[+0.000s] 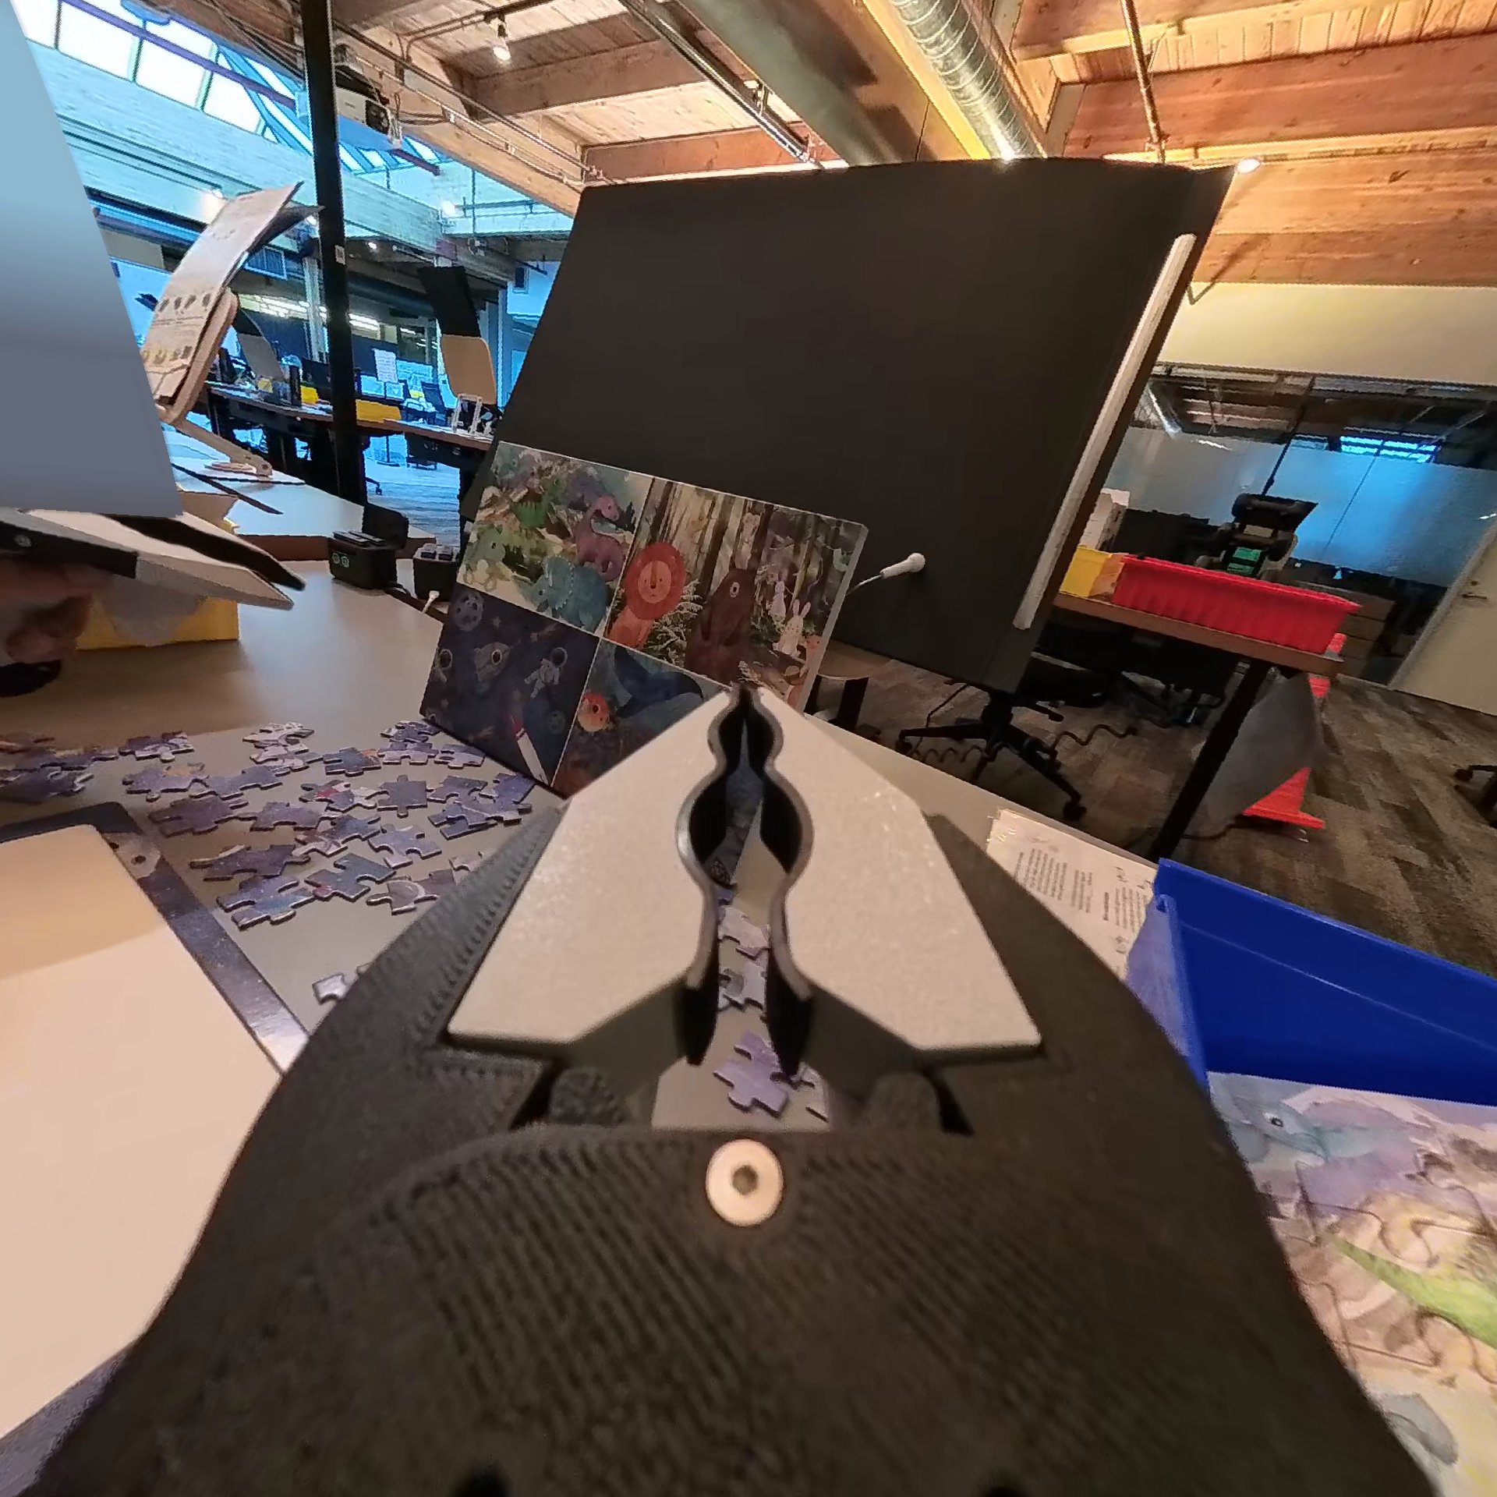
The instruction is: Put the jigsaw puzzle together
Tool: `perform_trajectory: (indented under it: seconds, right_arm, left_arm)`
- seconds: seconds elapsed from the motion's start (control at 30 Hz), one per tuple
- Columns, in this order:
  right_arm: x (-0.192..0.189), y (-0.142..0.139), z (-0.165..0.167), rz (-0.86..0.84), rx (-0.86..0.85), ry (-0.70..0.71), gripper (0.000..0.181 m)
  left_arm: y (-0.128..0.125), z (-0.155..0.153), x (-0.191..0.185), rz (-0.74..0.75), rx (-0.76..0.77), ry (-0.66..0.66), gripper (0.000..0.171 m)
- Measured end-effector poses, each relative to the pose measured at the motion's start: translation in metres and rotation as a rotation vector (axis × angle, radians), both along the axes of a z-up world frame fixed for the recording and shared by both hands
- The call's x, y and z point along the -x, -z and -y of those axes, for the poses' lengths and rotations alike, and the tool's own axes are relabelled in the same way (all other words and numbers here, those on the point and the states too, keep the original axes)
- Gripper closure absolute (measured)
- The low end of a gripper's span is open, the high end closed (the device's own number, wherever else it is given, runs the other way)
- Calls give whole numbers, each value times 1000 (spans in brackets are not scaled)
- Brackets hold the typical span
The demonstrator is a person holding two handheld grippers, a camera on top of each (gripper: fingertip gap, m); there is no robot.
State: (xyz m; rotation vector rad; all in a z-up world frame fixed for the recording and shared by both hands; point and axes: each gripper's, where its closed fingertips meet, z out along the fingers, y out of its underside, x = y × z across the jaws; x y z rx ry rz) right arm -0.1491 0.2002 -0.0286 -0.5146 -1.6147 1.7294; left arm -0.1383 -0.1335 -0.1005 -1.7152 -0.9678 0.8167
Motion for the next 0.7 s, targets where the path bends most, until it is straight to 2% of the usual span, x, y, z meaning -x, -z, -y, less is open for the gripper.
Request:
perform_trajectory:
  seconds: [0.33,0.7]
  right_arm:
    - [8,11,-1,46,-27,4,180]
    - [3,5,3,35,-28,-13,180]
  left_arm:
    - [12,-19,0,10,38,41,150]
    - [19,-22,2,21,33,48,150]
